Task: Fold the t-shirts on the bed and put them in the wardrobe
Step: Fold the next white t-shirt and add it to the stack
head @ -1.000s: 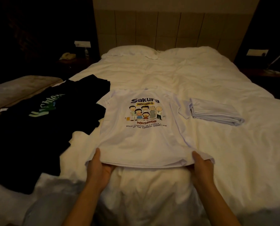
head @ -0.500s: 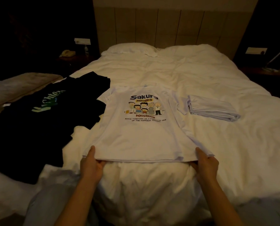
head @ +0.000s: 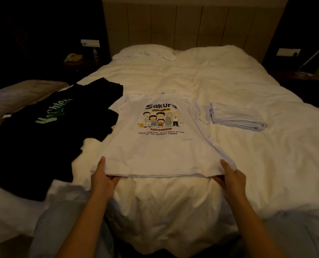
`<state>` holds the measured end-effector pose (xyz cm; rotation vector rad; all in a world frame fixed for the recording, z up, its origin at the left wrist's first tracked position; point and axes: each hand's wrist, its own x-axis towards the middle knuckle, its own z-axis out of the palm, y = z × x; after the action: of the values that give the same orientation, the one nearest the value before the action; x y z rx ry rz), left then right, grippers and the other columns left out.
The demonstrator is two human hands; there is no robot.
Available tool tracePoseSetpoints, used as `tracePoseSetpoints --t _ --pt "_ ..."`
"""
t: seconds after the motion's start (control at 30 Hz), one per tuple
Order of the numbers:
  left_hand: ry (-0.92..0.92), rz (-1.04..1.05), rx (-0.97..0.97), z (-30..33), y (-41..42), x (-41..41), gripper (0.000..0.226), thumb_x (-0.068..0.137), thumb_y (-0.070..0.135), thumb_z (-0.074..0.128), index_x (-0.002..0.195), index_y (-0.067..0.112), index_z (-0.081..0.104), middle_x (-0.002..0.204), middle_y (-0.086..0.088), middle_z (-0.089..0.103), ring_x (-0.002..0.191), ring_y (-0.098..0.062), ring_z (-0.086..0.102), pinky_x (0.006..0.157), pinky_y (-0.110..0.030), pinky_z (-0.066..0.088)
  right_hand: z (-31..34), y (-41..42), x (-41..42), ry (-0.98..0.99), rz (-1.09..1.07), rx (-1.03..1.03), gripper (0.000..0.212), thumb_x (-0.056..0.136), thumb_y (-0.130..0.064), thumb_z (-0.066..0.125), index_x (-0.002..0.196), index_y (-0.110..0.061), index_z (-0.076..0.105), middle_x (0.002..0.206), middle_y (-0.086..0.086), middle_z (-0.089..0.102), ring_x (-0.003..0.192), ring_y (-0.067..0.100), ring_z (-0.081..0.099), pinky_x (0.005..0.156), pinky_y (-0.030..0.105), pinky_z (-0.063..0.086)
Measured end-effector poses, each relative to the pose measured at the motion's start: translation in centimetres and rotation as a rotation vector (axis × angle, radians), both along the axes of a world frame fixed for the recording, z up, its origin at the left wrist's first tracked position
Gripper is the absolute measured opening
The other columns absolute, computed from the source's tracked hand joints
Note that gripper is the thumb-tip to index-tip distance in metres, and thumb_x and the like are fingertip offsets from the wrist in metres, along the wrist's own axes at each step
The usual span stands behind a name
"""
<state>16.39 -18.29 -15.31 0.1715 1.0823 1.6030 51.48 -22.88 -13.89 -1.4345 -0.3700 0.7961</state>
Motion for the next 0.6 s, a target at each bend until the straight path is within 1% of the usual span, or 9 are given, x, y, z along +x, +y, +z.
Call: tracePoseSetpoints --t 0.07,0.13,0.2,0.27,0.3,0.37,0.4,0.5,0.6 --pt "0.018 -0.002 0.002 -0.1 0.0 0.1 0.047 0.095 0.025 0.062 0.139 0.013 0.05 0.129 -0.011 0.06 0.113 -0.029 0.06 0.078 -0.043 0.056 -0.8 0.2 0.3 -0.024 0.007 -0.014 0.054 0.073 -0.03 0.082 0.115 -0.003 0.064 0.111 0.016 0.068 0.096 0.033 0.066 0.087 0.053 0.056" --pt "0.023 0.009 -0.001 -0.2 0.1 0.1 0.045 0.098 0.019 0.058 0.141 0.011 0.047 0.131 -0.013 0.058 0.113 -0.029 0.058 0.076 -0.043 0.058 -0.8 0.2 0.5 0.023 0.006 0.003 0.042 0.077 -0.022 0.079 0.112 -0.004 0.063 0.11 0.017 0.067 0.091 0.032 0.066 0.079 0.049 0.059" --pt "0.02 0.018 -0.006 -0.3 0.2 -0.2 0.045 0.101 0.019 0.054 0.143 0.009 0.044 0.135 -0.015 0.056 0.113 -0.03 0.057 0.08 -0.046 0.056 0.4 -0.1 0.4 0.069 -0.015 0.052 0.027 0.088 -0.013 0.07 0.112 -0.003 0.063 0.104 0.017 0.065 0.084 0.026 0.064 0.063 0.035 0.061" --pt "0.011 0.021 -0.004 -0.3 0.3 -0.4 0.045 0.102 0.022 0.052 0.143 0.008 0.043 0.134 -0.016 0.055 0.113 -0.03 0.056 0.078 -0.047 0.057 0.6 0.1 1.2 0.065 -0.056 0.106 0.028 0.094 -0.014 0.064 0.117 0.002 0.063 0.105 0.018 0.065 0.085 0.025 0.062 0.056 0.021 0.057" --pt "0.005 0.022 -0.004 -0.2 0.2 -0.4 0.045 0.102 0.023 0.051 0.143 0.007 0.043 0.133 -0.016 0.055 0.113 -0.03 0.056 0.075 -0.046 0.058 0.6 0.4 1.6 0.072 -0.072 0.12 0.033 0.095 -0.018 0.062 0.121 0.002 0.062 0.11 0.019 0.065 0.089 0.027 0.062 0.064 0.023 0.059" --pt "-0.019 0.017 0.011 0.0 0.0 -0.4 0.043 0.103 0.026 0.049 0.142 0.007 0.044 0.128 -0.016 0.056 0.11 -0.03 0.057 0.064 -0.043 0.061 1.1 0.3 1.8 0.137 -0.113 0.108 0.045 0.096 -0.03 0.061 0.126 0.004 0.058 0.118 0.021 0.063 0.097 0.032 0.063 0.082 0.045 0.058" --pt "-0.03 0.015 0.021 0.0 0.0 -0.4 0.043 0.103 0.027 0.048 0.141 0.007 0.044 0.125 -0.016 0.056 0.107 -0.03 0.058 0.062 -0.041 0.061 1.3 0.2 1.9 0.193 -0.123 0.088 0.049 0.096 -0.033 0.06 0.129 0.004 0.055 0.119 0.02 0.061 0.097 0.034 0.063 0.084 0.052 0.056" --pt "-0.041 -0.017 0.025 -0.2 -0.3 -0.3 0.035 0.102 0.032 0.049 0.131 0.011 0.05 0.116 -0.011 0.061 0.105 -0.028 0.059 0.08 -0.046 0.059 1.1 0.3 1.9 0.344 -0.096 0.07 0.052 0.101 -0.037 0.051 0.136 0.0 0.047 0.115 0.019 0.059 0.084 0.03 0.063 0.071 0.05 0.059" --pt "-0.041 -0.093 0.041 -0.3 -0.5 0.0 0.02 0.101 0.03 0.051 0.116 0.018 0.057 0.11 -0.007 0.064 0.101 -0.024 0.061 0.065 -0.037 0.061 0.8 0.1 1.4 0.381 -0.025 0.047 0.051 0.098 -0.043 0.052 0.131 -0.004 0.052 0.107 0.017 0.065 0.085 0.03 0.066 0.057 0.041 0.061"
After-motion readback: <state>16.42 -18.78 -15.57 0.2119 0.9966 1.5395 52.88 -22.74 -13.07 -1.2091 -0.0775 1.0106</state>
